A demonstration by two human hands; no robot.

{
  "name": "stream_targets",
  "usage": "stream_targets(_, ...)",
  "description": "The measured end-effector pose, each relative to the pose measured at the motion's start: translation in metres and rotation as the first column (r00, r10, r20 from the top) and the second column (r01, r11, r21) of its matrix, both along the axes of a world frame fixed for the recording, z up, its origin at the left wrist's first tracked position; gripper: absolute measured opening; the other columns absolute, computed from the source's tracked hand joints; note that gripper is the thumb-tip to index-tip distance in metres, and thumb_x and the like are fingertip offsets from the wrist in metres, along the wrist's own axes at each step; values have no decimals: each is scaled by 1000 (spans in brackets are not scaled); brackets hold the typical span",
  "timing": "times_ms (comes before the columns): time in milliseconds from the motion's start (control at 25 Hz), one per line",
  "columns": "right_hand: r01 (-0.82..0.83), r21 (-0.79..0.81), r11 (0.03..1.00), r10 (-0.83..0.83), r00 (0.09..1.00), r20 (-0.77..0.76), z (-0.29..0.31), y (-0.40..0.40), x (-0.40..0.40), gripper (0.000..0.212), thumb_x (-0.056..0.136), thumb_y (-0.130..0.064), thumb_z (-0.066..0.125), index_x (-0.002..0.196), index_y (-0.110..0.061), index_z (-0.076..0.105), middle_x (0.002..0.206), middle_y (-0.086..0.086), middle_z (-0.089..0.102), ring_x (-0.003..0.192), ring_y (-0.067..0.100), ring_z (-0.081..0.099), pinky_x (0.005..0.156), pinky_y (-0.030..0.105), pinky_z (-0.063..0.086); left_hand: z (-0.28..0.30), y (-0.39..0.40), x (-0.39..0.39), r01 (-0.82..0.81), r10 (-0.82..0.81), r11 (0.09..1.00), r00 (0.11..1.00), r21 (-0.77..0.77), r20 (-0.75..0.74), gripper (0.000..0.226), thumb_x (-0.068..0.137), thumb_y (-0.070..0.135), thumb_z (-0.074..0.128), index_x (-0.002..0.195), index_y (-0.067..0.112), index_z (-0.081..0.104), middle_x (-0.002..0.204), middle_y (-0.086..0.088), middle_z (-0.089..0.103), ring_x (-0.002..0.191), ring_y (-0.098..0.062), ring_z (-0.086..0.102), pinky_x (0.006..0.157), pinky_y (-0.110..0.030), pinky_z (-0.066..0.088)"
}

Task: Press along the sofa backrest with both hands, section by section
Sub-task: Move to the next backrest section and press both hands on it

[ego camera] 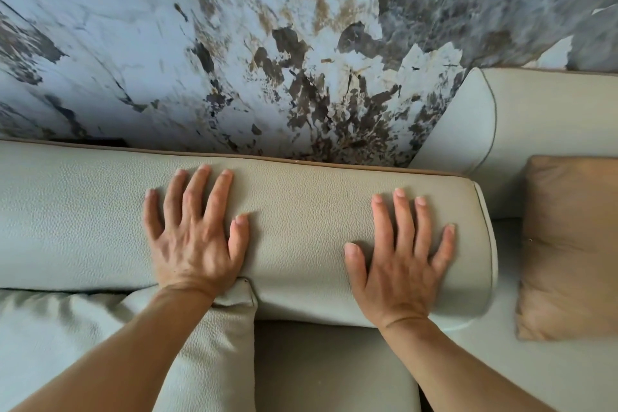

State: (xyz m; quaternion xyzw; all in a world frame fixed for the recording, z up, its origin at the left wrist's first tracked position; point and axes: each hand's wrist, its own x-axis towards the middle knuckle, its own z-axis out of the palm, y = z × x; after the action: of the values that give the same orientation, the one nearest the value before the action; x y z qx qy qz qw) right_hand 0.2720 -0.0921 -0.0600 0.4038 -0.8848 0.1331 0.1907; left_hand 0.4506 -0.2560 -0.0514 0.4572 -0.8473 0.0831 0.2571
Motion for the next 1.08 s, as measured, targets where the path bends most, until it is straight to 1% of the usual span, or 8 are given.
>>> stream_targets(280,-10,-26,1000,9,999,-44,-6,-17,-16,68,92,-60,21,146,-21,36,153,9,38,144,31,24,112,64,14,-1,-13,-12,-22,22,1000,1000,4,-11,60,90,50,29,141,21,44,144,-10,47,136,-34,38,113,-57,20)
stream_targets(480,-27,-35,999,25,998,-52,-7,-32,-28,69,92,-60,21,147,-21,35,153,9,38,144,31,24,112,64,14,-4,-25,-21,-39,39,999,999,-7,-17,61,91,51,28,141,22,44,144,-11,47,136,-34,37,113,-58,20)
stream_targets(760,-44,-36,998,42,998,-49,-9,-54,-47,68,92,-60,21,148,-23,32,153,7,37,145,30,24,113,64,13,-6,-43,-36,-66,65,998,998,-12,-26,63,92,54,20,141,22,43,143,-10,46,136,-33,36,114,-56,18)
stream_targets(1080,-74,-32,997,73,997,-30,-9,-78,-66,68,92,-60,18,147,-23,33,154,7,37,145,30,23,113,63,10,-7,-62,-51,-85,84,996,996,-21,-36,61,91,51,24,142,22,42,144,-10,45,136,-33,36,113,-56,17)
